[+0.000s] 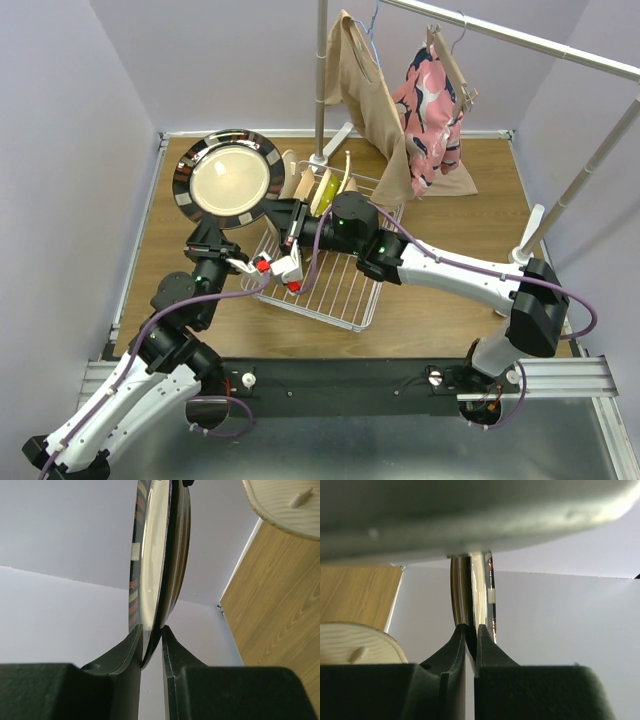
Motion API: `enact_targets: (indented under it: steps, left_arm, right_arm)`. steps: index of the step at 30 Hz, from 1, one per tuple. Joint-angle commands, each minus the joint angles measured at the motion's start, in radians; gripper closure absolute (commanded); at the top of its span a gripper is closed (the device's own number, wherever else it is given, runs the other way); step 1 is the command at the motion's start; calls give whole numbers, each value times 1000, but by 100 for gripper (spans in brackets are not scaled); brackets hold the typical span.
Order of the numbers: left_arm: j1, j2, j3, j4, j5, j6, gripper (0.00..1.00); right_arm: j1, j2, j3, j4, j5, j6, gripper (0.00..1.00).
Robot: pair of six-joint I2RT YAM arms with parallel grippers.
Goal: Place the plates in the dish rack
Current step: Pass the plate from the right arm to the left
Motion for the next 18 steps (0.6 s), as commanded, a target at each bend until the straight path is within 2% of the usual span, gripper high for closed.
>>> enact_targets:
  steps: [1,5,6,10,18]
  left_arm:
    - [3,42,-19,16,-88,-82,100]
    - [1,59,-7,20,-111,-134,100]
    - [1,61,-7,23,-113,-140,100]
    - [1,47,-23,49,-122,-153,100]
    - [0,38,-37,109,-145,-148,100]
  right_arm:
    - [36,-44,51,260,-196,-92,99]
    - [36,-42,53,262,-189,-86,92]
    - [38,-44,47,265,-183,-86,84]
    - [36,-44,42,271,-158,-81,72]
    - [38,-32,57,280,-140,-71,64]
